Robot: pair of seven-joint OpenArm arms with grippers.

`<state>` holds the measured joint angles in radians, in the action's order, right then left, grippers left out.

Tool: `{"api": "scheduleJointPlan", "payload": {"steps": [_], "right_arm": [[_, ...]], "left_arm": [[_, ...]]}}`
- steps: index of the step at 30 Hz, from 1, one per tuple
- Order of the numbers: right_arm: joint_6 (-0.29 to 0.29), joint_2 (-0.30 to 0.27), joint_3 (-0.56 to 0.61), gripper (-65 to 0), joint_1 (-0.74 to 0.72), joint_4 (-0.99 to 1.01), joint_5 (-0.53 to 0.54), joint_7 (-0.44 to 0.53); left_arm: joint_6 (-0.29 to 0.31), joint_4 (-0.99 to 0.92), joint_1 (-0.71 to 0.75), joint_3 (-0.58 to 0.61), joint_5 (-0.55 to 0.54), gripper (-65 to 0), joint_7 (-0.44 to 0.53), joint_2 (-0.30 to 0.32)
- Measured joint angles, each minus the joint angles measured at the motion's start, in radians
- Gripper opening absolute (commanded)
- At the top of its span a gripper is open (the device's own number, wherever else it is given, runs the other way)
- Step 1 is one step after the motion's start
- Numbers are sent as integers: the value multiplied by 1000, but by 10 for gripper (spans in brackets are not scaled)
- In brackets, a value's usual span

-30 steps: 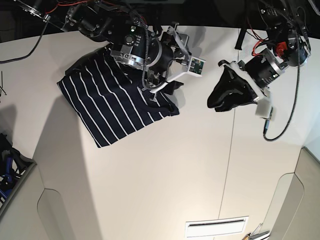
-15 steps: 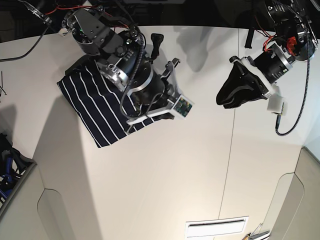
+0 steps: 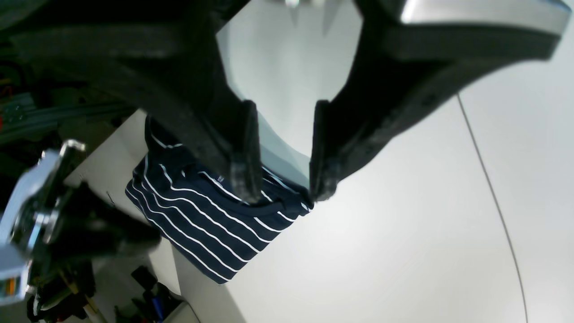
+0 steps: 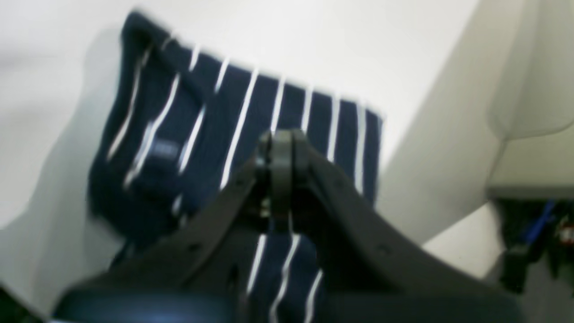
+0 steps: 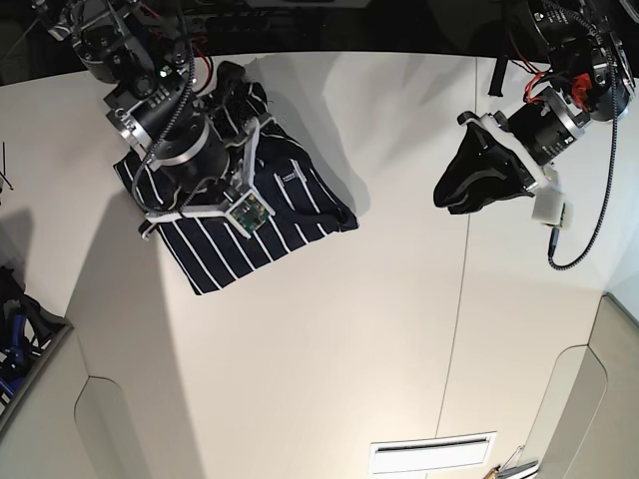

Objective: Fold the T-shirt properly
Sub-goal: 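Grasp the shirt's folded edge with the right gripper and tuck it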

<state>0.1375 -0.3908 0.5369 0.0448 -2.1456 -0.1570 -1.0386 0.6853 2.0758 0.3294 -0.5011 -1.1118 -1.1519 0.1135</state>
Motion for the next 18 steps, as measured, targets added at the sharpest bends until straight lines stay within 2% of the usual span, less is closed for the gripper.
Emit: {"api": "scheduleJointPlan", "payload": {"steps": [6,9,10,14,18], "right_arm": [[13,-8,-5,-650,121,1,103,30],[53,9,-5,-650,177,1,135,31],[58,20,-5,-650,192,1,148,31],[137,93,-7,-650,240,1,253,31],[158,163,-6,-650,249,1,258,32]], "left_arm": [[0,0,0,0,-3,-455,0,0],[0,0,0,0,-1,-455,0,0],[0,0,0,0,-2,-455,0,0],[0,0,0,0,-3,-455,0,0],[0,0,0,0,-17,-456,6,0]]}}
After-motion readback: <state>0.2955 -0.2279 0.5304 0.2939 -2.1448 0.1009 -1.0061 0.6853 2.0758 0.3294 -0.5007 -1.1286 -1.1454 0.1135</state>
